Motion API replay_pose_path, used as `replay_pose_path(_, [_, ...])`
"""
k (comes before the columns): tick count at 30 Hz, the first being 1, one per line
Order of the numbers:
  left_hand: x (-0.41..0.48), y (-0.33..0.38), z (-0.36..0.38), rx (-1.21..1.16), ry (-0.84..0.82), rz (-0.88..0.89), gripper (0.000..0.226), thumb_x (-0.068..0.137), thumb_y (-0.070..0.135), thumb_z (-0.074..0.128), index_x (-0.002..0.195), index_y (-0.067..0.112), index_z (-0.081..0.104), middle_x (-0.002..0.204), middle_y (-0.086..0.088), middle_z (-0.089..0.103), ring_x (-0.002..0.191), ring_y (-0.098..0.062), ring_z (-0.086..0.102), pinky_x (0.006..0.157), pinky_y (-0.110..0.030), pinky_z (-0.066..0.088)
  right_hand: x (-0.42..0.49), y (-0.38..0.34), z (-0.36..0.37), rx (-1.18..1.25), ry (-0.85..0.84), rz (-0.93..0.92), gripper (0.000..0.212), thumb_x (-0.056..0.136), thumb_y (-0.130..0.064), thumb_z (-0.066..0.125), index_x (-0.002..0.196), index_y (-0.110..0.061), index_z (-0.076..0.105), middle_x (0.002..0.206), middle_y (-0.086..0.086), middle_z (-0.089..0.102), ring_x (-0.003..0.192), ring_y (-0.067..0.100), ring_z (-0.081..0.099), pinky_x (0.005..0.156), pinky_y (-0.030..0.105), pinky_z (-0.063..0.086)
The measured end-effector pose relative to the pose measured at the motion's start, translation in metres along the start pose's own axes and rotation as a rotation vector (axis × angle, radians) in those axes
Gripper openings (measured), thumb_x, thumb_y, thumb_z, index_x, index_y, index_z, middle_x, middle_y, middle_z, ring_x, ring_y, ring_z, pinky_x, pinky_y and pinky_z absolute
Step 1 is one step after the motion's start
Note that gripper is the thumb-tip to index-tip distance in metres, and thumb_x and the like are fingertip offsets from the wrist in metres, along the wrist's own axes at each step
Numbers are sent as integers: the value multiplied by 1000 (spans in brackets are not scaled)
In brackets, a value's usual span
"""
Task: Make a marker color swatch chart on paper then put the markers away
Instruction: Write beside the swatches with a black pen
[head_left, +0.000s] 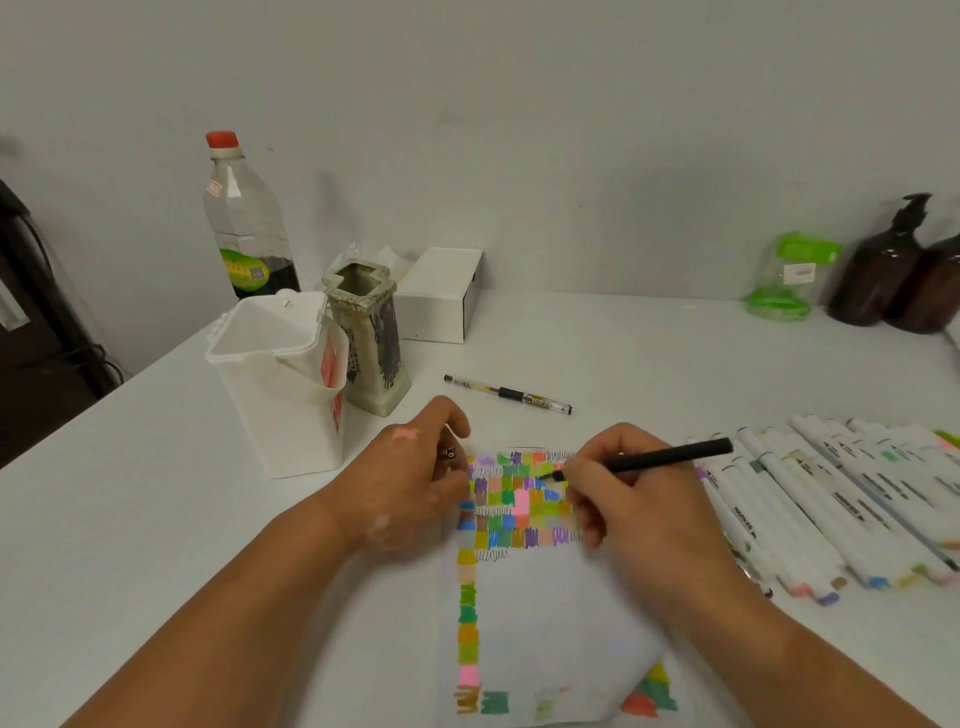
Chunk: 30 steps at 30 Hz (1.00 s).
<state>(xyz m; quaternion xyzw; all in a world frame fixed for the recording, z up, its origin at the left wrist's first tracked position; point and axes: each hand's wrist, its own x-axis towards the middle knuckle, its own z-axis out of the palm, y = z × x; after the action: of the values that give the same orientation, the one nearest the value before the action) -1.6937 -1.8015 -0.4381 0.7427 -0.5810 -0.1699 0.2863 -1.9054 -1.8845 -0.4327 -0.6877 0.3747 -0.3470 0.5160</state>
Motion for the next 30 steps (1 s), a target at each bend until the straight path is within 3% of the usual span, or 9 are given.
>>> replay_pose_path(3, [0,3,0,-145,52,-7,18,100,9,47,101,26,48,105,11,66,101,-12,62,85,-32,56,6,-6,-11,128,21,-24,20,90,-14,74,72,-22,72,58,6,66,49,13,59,49,22,51])
replay_pose_path(8, [-1,8,4,-385,99,53,20,96,14,61,94,34,60,93,8,64,94,-20,64,85,-48,56,8,-10,-21,373,-43,26,32,94,1,60,73,-18,75,67,11,67,59,18,63,52,27,54])
replay_pose_path(13, [-2,13,8,-502,67,85,20,79,30,71,97,40,66,99,8,69,105,-23,66,89,-46,58,6,-15,-20,408,-81,-10,37,94,4,59,67,-18,71,67,13,69,57,19,64,50,26,54])
replay_pose_path(19, [-4,17,8,-566,47,89,29,73,26,76,98,37,66,97,2,70,99,-23,68,86,-47,60,6,-12,-19,371,-83,-28,18,93,4,62,80,-6,69,69,14,71,57,20,66,52,25,54])
replay_pose_path(30, [-5,20,7,-536,53,77,29,68,32,78,94,40,67,96,7,72,93,-17,70,76,-34,62,7,-9,-19,325,-84,-78,7,93,0,65,89,-5,70,69,8,72,58,17,67,53,23,54])
